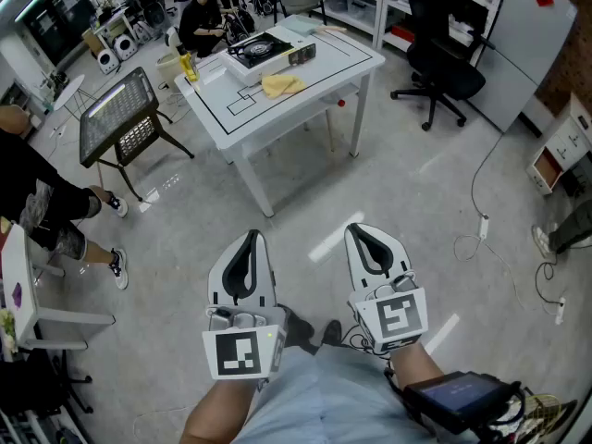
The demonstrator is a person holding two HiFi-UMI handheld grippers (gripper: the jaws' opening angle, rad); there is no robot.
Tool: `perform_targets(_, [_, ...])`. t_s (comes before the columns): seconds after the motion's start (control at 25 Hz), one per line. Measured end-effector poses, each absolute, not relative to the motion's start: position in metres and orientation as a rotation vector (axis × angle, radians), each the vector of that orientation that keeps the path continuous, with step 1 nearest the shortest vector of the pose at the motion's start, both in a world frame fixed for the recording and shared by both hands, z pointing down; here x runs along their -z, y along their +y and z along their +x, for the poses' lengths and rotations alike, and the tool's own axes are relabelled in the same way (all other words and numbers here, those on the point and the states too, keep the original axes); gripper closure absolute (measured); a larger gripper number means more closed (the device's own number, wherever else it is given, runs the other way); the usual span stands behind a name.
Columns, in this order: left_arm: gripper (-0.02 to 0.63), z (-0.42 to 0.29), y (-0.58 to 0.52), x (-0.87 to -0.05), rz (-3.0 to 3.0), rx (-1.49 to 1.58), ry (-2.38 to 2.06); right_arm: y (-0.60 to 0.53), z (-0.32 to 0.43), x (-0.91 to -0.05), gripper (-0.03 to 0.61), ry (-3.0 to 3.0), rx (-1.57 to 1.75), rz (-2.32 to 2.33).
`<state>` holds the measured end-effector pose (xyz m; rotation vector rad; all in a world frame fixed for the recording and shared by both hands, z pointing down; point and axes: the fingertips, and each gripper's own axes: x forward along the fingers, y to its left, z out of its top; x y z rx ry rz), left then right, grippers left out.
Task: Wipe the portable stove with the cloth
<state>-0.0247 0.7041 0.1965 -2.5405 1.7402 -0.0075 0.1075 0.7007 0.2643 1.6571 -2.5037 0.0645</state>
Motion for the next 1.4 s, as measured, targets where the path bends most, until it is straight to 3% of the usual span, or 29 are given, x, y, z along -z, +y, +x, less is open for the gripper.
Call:
perform_targets(0.8, [0.597, -0.029, 0.687, -0.214, -2.538, 0.066, 1.797, 0.676, 0.118, -0.282, 0.523, -2.526, -0.157, 1.67])
perform_targets(1.4, [0.597, -0.067, 0.503, -0.283, -2.656, 0.164, 1.877, 0.501, 0.083, -0.347, 0.523, -2.433, -0.302, 1.607])
